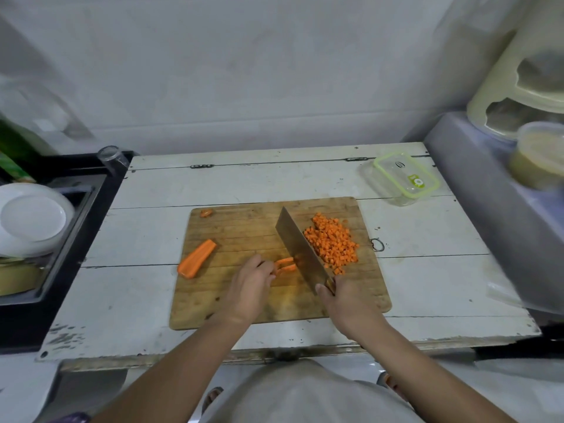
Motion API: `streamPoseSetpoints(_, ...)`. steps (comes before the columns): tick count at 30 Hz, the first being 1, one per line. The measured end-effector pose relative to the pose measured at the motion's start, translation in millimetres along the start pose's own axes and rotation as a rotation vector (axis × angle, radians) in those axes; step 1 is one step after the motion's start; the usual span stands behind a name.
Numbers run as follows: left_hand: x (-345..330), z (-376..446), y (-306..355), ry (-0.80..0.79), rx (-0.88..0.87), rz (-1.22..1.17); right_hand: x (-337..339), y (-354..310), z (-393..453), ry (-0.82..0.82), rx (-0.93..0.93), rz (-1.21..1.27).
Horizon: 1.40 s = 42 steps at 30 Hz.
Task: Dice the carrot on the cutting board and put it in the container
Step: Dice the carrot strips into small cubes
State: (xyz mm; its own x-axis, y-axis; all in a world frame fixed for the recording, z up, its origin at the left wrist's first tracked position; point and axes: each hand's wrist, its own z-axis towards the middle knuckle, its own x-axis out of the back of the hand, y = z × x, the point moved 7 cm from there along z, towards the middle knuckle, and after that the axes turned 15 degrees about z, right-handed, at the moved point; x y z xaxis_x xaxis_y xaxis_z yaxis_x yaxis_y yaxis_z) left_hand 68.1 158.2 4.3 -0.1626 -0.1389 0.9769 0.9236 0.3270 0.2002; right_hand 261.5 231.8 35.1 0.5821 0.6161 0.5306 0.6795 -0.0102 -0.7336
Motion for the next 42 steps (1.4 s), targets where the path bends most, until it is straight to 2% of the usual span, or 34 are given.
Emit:
streamPoseSetpoints(4, 4, 4, -4, 0.033, -0.044, 0.051, -7, -4, 1, 0.001, 0.005, -0.038)
streamPoseSetpoints(8, 5, 9, 0, 0.016, -0.102, -0.019, 4, -1, -2, 0.043, 0.008, 0.004)
streamPoseSetpoints(16, -9, 8, 12, 0.077, 0.005, -0.077, 17, 8, -9, 0.047, 0.014, -0.031)
streamPoseSetpoints(24, -13, 4, 5, 0.202, 0.126, -0.181, -4, -15, -9, 0.018, 0.084, -0.199)
streamPoseSetpoints(31, -14, 2, 7, 0.268, 0.060, -0.198, 6, -15, -9, 0.017, 0.053, -0.146)
streamPoseSetpoints(34, -17, 1, 6, 0.259, 0.064, -0.180, 3, -15, -12, -0.019, 0.079, -0.195)
streamPoseSetpoints(38, -17, 1, 8, 0.243, 0.087, -0.175, 6, -13, -26, 0.023, 0.115, -0.232)
streamPoseSetpoints(42, -16, 2, 9, 0.250, 0.090, -0.178, -8, -13, -29, -0.017, 0.087, -0.285)
